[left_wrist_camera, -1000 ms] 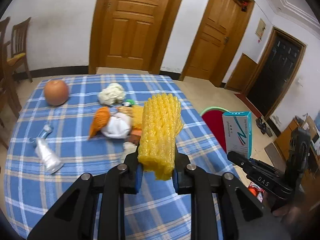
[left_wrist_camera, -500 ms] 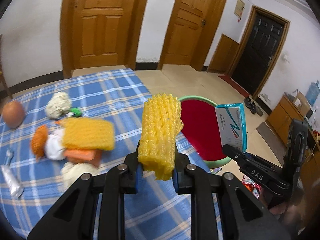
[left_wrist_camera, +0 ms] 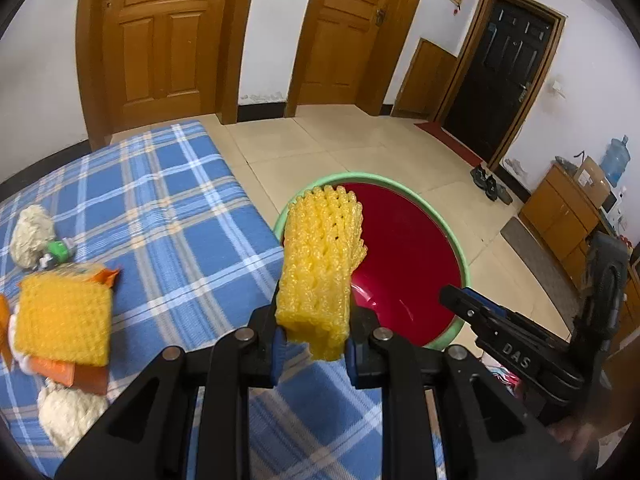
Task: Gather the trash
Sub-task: 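Open both grippers to drop the foam net and teal box into the bucket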
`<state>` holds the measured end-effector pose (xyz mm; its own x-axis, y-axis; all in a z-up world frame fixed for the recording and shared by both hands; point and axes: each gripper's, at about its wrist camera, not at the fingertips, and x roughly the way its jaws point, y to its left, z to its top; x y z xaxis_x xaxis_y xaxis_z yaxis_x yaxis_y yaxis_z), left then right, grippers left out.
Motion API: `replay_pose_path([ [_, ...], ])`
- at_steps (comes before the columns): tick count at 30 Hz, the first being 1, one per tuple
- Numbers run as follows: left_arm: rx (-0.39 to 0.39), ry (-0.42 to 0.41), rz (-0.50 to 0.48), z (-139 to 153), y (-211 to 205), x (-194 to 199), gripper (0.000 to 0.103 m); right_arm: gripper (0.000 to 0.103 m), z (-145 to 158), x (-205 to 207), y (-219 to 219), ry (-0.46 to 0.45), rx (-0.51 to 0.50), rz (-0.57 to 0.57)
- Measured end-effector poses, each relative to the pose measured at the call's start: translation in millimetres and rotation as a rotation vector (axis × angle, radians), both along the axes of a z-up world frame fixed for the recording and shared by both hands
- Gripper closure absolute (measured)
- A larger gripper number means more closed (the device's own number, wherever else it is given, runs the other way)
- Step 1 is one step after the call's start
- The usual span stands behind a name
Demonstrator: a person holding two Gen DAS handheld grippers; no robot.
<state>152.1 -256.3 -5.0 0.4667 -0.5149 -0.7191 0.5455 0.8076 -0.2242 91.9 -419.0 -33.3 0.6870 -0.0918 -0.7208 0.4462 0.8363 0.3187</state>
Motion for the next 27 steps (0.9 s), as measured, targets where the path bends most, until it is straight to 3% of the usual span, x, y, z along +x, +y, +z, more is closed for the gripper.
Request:
replay_pose_path([
  [9, 0.031, 0.024, -0.054, -16.2, -28.8, 6.5, 0.08, 0.044, 7.3, -13.0, -6.1, -0.014, -0.019, -0.039],
  [12, 0.046, 0.022, -0.06, -19.0, -35.6, 8.5, 0.065, 0.037, 9.3, -15.8, -5.4, -0.015, -0.034, -0.047],
  [13, 0.05, 0.02, -0.056, -18.4, -36.9, 7.2, 0.054, 0.037, 9.9, -15.9, -5.6, -0.017, -0.034, -0.049],
  [15, 0.056, 0.006, -0.048, -16.7, -37.1, 4.0, 0.046, 0.037, 10.4, -16.9, -6.1, -0.018, -0.033, -0.052],
  [20, 0.061, -0.026, -0.044, -10.6, -33.5, -3.2, 0.034, 0.034, 11.6, -20.3, -5.2, -0.024, -0.031, -0.055],
  [27, 0.041, -0.039, -0.031, -2.8, -22.2, -9.3, 0.033, 0.034, 13.8, -25.4, -3.4, -0.03, -0.026, -0.06],
])
